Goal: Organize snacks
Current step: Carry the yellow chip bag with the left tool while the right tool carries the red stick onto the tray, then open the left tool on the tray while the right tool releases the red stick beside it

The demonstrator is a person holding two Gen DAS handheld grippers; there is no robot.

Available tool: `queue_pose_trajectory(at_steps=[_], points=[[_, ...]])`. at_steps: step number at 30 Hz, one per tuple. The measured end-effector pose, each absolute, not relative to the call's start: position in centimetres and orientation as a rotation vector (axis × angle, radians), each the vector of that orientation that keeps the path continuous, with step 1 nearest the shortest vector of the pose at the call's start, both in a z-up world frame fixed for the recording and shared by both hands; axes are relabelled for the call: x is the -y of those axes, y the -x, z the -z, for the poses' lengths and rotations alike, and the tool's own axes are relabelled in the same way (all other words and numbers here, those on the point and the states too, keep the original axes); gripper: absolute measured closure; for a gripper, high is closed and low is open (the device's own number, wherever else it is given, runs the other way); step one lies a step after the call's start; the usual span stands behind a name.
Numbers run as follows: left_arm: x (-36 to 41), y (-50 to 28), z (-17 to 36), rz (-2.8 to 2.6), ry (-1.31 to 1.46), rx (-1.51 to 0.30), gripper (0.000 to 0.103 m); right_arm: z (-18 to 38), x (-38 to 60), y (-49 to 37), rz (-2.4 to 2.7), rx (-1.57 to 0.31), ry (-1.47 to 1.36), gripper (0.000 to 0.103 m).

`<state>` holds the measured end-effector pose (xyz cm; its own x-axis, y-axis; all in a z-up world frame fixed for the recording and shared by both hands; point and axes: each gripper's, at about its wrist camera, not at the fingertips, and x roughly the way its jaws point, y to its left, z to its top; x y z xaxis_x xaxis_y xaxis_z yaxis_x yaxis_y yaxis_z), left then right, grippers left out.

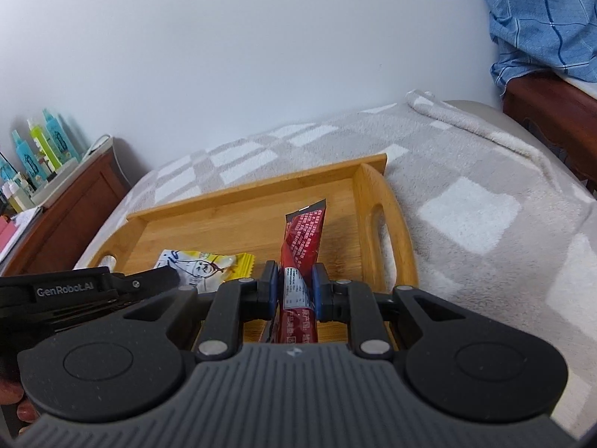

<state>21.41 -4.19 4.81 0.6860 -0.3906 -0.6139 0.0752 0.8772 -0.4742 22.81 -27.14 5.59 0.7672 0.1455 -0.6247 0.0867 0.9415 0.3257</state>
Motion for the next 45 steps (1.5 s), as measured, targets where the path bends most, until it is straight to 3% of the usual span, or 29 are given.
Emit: queue_pose_trajectory(at_steps=[20,24,25,27,29,33,36,38,45], points=[[5.1,-21.5,-3.2,0.254,0.394,-0.798,0.092,-3.3,25.8,-23.4,-0.001,-0.739,-0.253,0.08],[5.2,-21.3,-3.5,0.256,0.372,-0.803,0.088,-3.5,25.6,-23.3,-0.004,-0.727,-0.247,0.064],[5.3,-21.2,-3.6,0.253,0.358,-0.803,0.085,-3.7,25.5,-23.1,-0.003,-0.718,-0.242,0.055],[5.4,-20.7,-4.1,0.253,0.32,-0.796,0.082,-4.3,25.4,-22.6,-0.002,-0.7,-0.229,0.05],[5.4,-20.0,-4.6,0.258,0.289,-0.786,0.063,-4.8,25.2,-22.1,-0.007,-0.685,-0.22,0.046],[5.3,-18.4,-5.6,0.257,0.239,-0.76,0.052,-5.8,25.2,-20.7,-0.01,-0.654,-0.208,0.036],[4.7,-16.7,-6.4,0.262,0.222,-0.744,0.036,-6.5,25.0,-19.2,-0.007,-0.627,-0.186,0.027],[4.3,-15.1,-6.9,0.26,0.2,-0.721,0.018,-7.0,24.7,-18.0,-0.008,-0.601,-0.165,0.024],[2.6,-10.0,-7.8,0.28,0.163,-0.673,0.008,-7.8,23.0,-14.1,-0.039,-0.551,-0.112,0.014]])
